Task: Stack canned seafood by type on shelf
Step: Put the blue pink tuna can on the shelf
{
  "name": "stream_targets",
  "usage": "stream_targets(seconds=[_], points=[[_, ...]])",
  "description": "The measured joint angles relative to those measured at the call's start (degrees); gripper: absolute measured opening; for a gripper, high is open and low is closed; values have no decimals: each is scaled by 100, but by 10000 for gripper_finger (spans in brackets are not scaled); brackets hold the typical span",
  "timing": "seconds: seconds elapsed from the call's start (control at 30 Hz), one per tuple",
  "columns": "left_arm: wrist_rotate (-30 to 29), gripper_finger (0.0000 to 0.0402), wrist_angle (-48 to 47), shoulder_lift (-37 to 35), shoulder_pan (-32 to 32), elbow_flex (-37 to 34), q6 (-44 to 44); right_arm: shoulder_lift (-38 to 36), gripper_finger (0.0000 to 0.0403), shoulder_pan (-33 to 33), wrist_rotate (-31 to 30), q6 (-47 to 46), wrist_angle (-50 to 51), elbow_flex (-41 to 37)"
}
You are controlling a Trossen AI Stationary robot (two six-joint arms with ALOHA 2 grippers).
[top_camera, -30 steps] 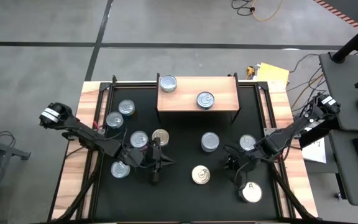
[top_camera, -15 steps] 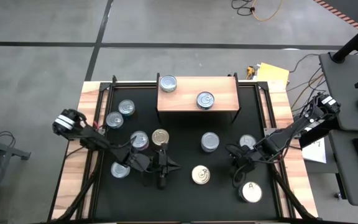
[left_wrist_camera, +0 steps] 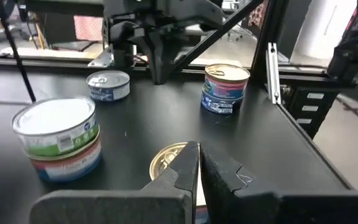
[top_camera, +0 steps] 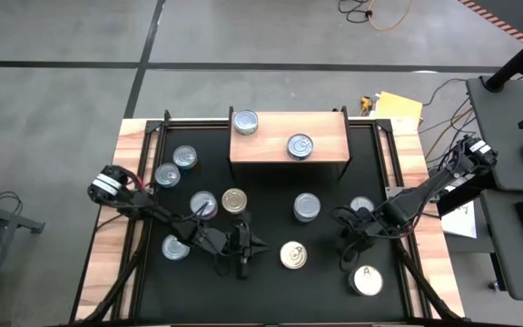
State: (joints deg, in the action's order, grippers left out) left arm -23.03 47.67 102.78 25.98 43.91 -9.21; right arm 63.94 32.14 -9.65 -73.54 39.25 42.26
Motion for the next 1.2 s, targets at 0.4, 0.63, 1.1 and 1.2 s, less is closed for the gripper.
stream_targets(seconds=[0.4,0.63,1.1,1.2], points=[[0,0,-978,24,29,331,137,4,9,53,-531,369,481,730],[58,0,-1023,24,87,329,124,149,9,95,-645,632,-73,728],[306,0,-1020,24,123,325,-197,1184,9,125,-529,1510,-1322,726],[306,0,-1016,24,138,325,-202,1436,9,125,-528,1510,-1344,723]])
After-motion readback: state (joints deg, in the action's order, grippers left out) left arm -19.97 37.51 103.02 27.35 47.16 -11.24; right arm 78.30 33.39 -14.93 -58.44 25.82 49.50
